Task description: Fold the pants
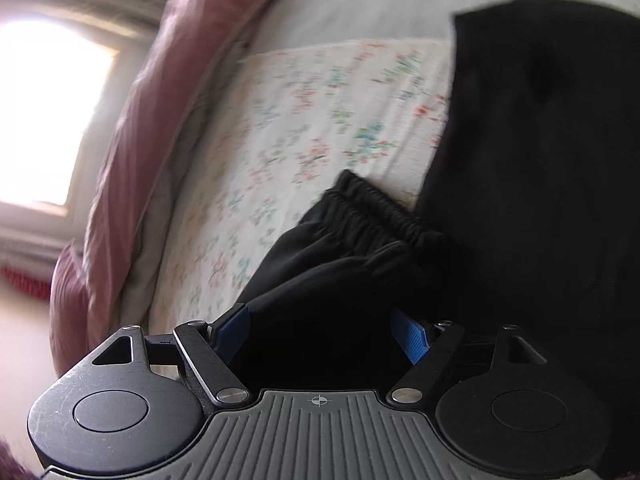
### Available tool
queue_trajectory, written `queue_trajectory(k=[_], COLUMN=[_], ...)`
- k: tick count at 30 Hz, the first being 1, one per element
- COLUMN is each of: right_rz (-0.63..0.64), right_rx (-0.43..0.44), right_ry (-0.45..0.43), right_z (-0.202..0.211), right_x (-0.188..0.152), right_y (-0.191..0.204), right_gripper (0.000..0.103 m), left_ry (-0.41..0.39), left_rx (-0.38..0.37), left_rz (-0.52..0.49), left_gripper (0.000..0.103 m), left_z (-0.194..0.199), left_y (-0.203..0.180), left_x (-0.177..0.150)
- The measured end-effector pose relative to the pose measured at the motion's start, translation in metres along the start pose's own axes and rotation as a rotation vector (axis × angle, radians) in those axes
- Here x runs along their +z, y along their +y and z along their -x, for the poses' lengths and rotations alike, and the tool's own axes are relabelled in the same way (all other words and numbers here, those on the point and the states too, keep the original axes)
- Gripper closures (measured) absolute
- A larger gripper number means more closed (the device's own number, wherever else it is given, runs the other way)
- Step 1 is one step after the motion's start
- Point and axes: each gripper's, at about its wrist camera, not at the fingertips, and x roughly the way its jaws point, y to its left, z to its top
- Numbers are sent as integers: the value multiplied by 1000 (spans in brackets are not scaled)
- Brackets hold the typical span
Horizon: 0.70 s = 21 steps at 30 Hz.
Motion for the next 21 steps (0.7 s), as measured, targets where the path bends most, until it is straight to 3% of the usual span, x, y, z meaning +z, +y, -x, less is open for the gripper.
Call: queue_trajectory(k=[2,7,10,12,15,17,19,21], right_rz=[-28,-117,-154,-138,-104,-130,-129,-87], right_rx=[-25,54,50,60,-13,-50,-59,-67], right_ry=[-17,5,33,53,49,26,6,-14], right_z=[-4,7,11,12,-2,-16,-22,-25], right_x=[4,11,10,6,-1,-2,-4,-5], right_y=[0,-6,-5,1,11,8,6,9], right_gripper=[25,28,27,27,27,35,87,93], left_ry=[2,14,8,-7,-2,-1,-10,-18], left_rx=[-15,-66,-107,-95,-69,-78,-78,-79], left_rz=[0,-6,8,-6,-19,-4,-2,4], left_gripper=[77,77,77,77,77,78,78,78], left_z=[1,15,25,29,25,26,28,30], left_y=[3,11,16,17,19,23,23,19], left_x=[4,16,21,23,25,29,37,49])
